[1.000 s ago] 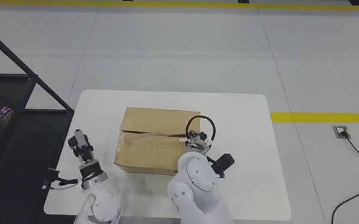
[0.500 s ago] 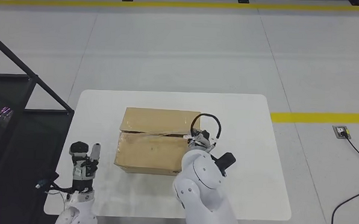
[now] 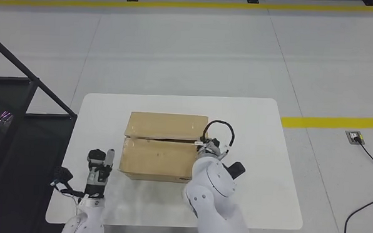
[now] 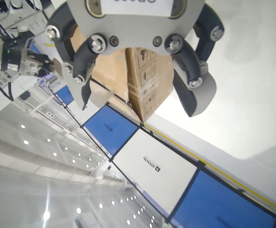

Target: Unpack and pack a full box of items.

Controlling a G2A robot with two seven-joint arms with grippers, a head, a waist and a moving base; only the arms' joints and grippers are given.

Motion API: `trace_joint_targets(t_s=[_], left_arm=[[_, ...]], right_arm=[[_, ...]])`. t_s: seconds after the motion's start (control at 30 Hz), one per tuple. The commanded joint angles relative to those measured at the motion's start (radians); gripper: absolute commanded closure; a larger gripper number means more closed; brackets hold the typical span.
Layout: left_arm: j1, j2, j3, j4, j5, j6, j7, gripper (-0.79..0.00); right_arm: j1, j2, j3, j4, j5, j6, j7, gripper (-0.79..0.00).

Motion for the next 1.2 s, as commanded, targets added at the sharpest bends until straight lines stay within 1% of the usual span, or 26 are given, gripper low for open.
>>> trace_joint_targets(t_s=[0.0, 0.1, 0.2, 0.47, 0.53, 0.6, 0.73, 0.87, 0.93, 1.0, 1.07, 1.17], left_arm=[[0.005, 0.005, 0.002, 0.005, -0.027, -0.052, -0.078, -0.785], [0.011, 0.012, 0.0, 0.005, -0.018, -0.093, -0.134, -0.785], [0.014, 0.016, 0.008, 0.003, -0.001, -0.132, -0.155, -0.785], [0.025, 0.025, 0.027, -0.014, 0.041, -0.218, -0.184, -0.785], [0.025, 0.027, 0.027, -0.013, 0.05, -0.219, -0.177, -0.785], [0.028, 0.027, 0.022, -0.019, 0.071, -0.2, -0.142, -0.785], [0.027, 0.024, 0.012, -0.027, 0.079, -0.166, -0.04, -0.785], [0.039, 0.023, 0.005, -0.071, 0.08, -0.175, 0.048, -0.785], [0.041, 0.021, -0.001, -0.106, 0.077, -0.168, 0.106, -0.785], [0.039, 0.018, -0.004, -0.136, 0.11, -0.134, 0.164, -0.785], [0.026, 0.016, -0.001, -0.153, 0.189, -0.073, 0.22, -0.785], [-0.002, 0.013, 0.022, -0.154, 0.25, -0.006, 0.231, -0.785]], right_arm=[[0.007, -0.002, 0.006, 0.001, 0.029, 0.009, -0.021, 0.0], [0.021, -0.006, 0.011, 0.006, 0.059, 0.03, -0.069, 0.0], [0.035, -0.011, 0.009, 0.009, 0.078, 0.049, -0.117, 0.0], [0.062, -0.019, -0.013, 0.019, 0.077, 0.058, -0.212, 0.0], [0.071, -0.022, -0.013, 0.023, 0.082, 0.057, -0.221, 0.0], [0.075, -0.024, -0.009, 0.014, 0.097, 0.04, -0.215, 0.0], [0.075, -0.024, -0.009, 0.014, 0.097, 0.04, -0.215, 0.0], [0.075, -0.024, -0.009, 0.014, 0.097, 0.04, -0.215, 0.0], [0.066, -0.022, 0.001, 0.019, 0.104, 0.039, -0.191, 0.0], [0.074, -0.024, 0.014, 0.024, 0.13, 0.044, -0.206, 0.0], [0.086, -0.028, 0.025, 0.031, 0.161, 0.054, -0.222, 0.0], [0.112, -0.034, 0.047, 0.051, 0.206, 0.069, -0.254, 0.0]])
